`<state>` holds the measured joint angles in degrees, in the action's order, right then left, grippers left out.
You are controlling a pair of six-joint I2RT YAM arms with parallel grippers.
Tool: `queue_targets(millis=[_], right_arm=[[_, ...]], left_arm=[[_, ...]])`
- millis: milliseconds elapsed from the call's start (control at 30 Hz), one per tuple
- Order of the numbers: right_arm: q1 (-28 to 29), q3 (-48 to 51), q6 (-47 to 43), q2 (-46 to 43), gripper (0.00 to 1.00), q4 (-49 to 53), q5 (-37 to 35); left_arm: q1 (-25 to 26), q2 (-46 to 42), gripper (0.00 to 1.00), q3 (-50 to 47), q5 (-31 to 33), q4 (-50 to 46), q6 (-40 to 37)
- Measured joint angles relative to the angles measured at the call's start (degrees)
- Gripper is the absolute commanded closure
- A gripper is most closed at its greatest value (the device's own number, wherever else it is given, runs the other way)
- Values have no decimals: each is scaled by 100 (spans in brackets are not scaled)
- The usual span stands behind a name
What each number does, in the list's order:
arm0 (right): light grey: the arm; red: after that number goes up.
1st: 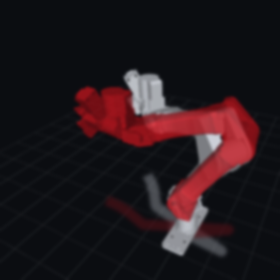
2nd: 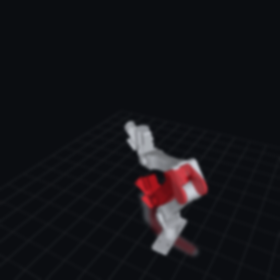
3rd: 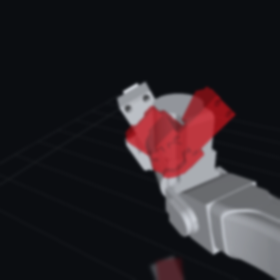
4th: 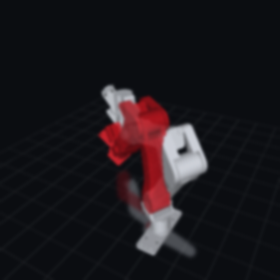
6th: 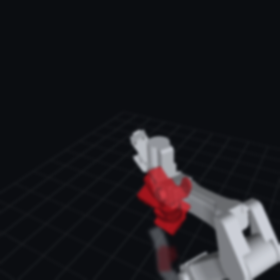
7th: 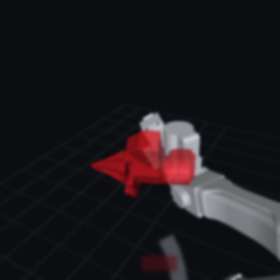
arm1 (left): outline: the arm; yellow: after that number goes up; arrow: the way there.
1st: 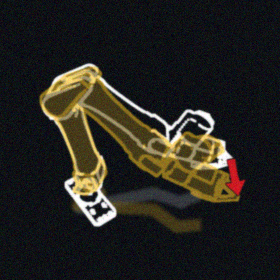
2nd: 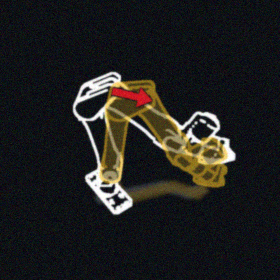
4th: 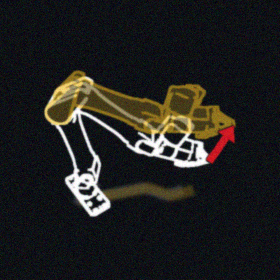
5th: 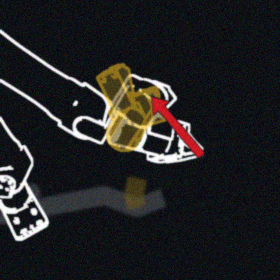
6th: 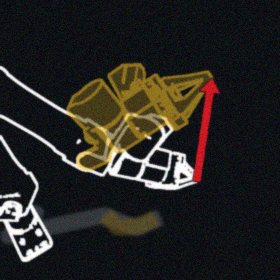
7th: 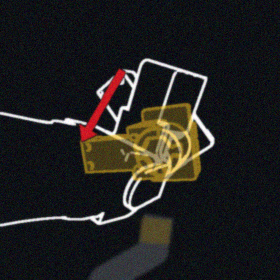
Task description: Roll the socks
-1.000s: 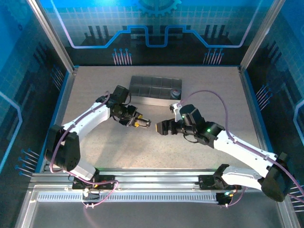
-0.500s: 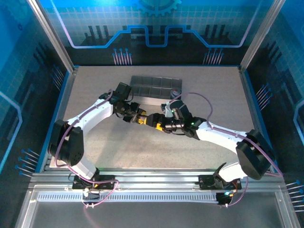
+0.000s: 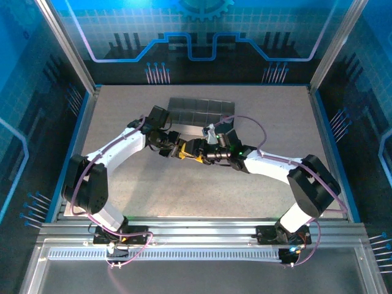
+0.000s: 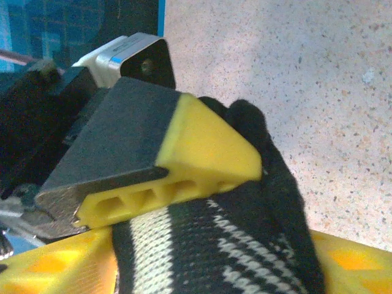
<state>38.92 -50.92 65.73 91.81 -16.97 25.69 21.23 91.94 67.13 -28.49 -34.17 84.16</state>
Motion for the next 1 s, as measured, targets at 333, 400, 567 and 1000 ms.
queue_targets(millis=[333, 400, 567, 1000], right_arm=[[-35, -76, -33, -79, 84, 262, -83], [-35, -175, -127, -160, 95, 535, -205], [-24, -684, -503, -435, 100, 1735, -859], [-662, -4802, -1620, 262, 100, 6559, -3576]], left_arm=[[-7, 0, 90, -11, 66, 94, 24], [-2, 0, 65, -11, 11, 203, 63], [24, -103, 2, -7, 68, 326, 136], [-205, -1812, 1, 826, 2138, -717, -1626]])
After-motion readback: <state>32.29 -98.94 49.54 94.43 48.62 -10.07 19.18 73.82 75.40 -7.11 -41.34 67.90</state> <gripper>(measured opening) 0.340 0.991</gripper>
